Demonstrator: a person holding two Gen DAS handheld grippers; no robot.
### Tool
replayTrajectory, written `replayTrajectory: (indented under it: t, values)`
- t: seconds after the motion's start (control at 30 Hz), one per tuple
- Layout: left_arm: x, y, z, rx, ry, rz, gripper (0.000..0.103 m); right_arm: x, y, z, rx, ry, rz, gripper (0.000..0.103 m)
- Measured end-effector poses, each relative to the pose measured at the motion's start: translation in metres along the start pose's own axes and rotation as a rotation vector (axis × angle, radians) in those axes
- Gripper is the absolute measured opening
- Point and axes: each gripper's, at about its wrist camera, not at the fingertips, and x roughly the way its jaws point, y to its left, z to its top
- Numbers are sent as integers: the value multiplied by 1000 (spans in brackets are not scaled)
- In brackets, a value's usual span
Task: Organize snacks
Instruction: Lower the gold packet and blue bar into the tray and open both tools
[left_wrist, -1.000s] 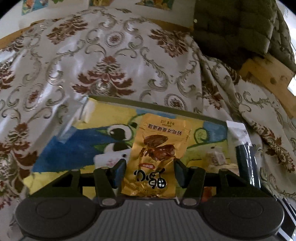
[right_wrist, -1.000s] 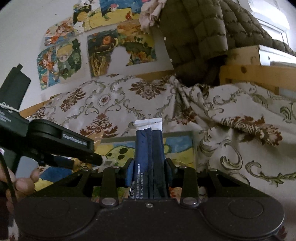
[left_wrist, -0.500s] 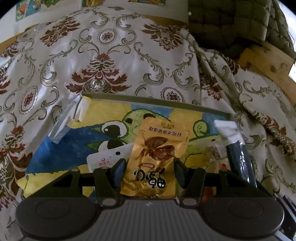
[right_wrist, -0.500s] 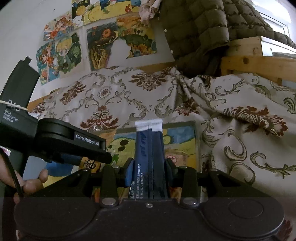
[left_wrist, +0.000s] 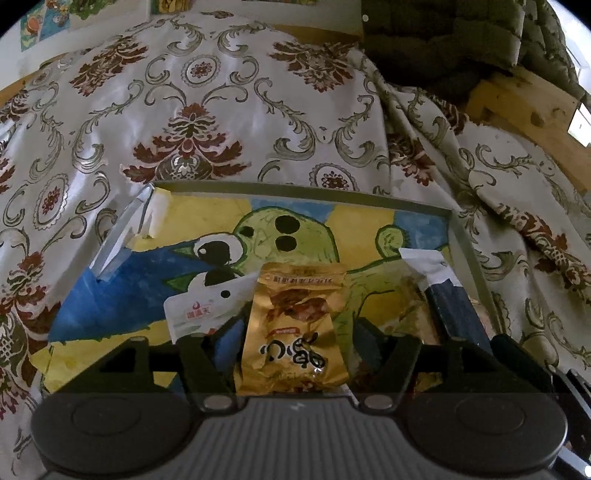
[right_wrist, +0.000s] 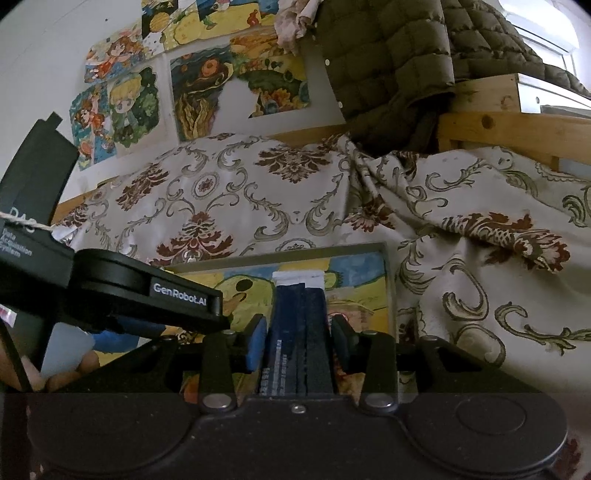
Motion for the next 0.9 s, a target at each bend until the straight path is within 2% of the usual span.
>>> replayTrajectory:
  t: [0.17,0.33,0.63,0.9]
  values:
    - [-5,4,2,-26,-14,-4,77,-3,-2,1,7,-6,-7,50]
    - [-15,9,1,-41,-41,-7,84,-11,-2,3,18,-25,-18,62]
    - [-47,23,-18,-21,-177,19,95,-25,-1,7,30,-47,-42,75]
    - [-83,28,-42,12,-300,74,102,-52,4,7,33,-73,-52,89]
